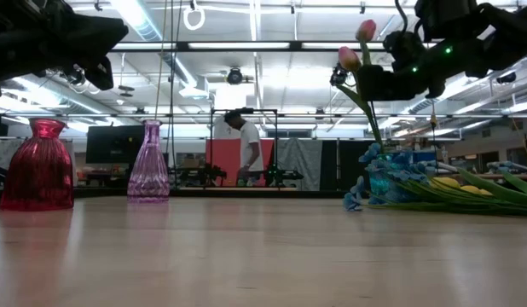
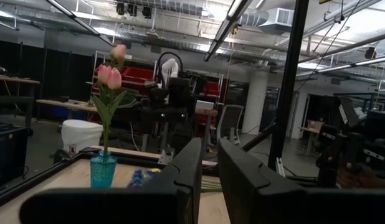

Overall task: Sort flowers into vase by color
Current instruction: Put the pink flower into the blue vase, then put the left yellow flower into the pink vase

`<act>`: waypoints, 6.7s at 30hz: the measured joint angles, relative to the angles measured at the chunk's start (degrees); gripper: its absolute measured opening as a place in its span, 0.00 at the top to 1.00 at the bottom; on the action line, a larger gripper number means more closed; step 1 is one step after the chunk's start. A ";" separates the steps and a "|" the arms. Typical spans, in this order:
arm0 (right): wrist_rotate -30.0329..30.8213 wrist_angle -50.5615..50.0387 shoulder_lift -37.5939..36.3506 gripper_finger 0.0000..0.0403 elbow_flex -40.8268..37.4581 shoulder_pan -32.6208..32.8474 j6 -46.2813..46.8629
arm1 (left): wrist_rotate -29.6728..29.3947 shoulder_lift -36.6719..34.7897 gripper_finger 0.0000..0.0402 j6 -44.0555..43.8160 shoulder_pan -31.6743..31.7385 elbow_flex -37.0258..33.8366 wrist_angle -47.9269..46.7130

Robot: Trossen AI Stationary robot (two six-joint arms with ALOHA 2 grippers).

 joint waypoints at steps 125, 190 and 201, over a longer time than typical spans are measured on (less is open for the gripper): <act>-66.39 -89.01 11.63 0.78 17.40 30.33 81.63 | -0.04 0.00 0.86 0.04 -0.01 0.00 -0.39; -52.44 -16.06 47.35 0.98 58.02 6.78 9.17 | -5.37 0.00 0.86 3.03 0.06 -0.02 0.19; -52.69 -16.88 53.40 0.98 73.88 4.15 4.08 | -4.38 -0.07 0.86 3.10 0.06 2.45 -5.75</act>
